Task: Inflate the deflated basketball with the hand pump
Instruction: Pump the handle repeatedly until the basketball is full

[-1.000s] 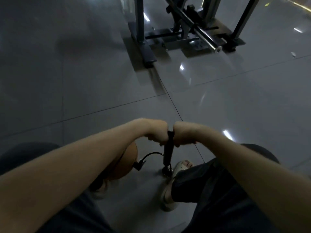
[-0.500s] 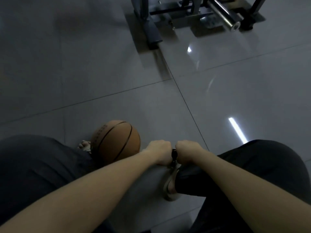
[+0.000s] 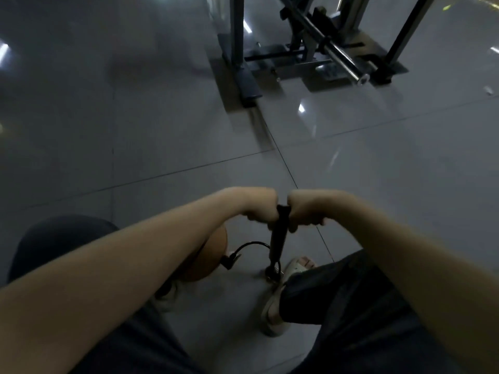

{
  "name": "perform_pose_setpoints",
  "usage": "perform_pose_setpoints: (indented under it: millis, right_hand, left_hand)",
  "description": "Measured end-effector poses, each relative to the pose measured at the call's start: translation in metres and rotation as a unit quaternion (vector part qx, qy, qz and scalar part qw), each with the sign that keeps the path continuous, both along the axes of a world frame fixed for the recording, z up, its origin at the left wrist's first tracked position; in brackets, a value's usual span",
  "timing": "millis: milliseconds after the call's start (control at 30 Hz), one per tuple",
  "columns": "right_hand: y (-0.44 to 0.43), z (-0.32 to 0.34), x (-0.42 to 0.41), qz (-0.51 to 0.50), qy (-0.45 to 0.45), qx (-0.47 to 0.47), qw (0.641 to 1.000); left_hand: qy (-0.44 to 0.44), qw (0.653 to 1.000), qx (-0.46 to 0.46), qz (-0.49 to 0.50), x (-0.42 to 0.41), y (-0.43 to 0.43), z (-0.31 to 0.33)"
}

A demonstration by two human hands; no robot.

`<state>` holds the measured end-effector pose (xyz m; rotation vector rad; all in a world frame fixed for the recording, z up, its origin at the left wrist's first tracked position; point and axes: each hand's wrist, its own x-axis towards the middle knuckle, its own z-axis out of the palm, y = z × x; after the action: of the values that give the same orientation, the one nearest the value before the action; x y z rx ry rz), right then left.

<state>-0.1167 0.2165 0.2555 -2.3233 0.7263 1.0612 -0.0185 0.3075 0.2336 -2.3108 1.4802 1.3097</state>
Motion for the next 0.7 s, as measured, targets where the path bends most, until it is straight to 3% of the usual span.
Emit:
perform_pose_setpoints:
  millis: [133, 367, 700]
  right_hand:
    - [-0.005, 0.015, 0.003, -0.014, -0.011, 0.001, 1.0]
    - [0.022, -0.076, -0.023, 0.074, -0.006, -0.064, 0.995]
    - [0.021, -0.142, -0.035, 0.086, 0.018, -0.057, 0.995]
  left_hand:
    - [0.016, 1.0, -0.013, 0.002, 0.007, -0.005, 0.019]
    - [-0.058, 0.997, -0.03, -0.03, -0.03, 0.019, -0.06]
    - [-0.041, 0.998, -0.037, -0.029, -0.045, 0.023, -0.127]
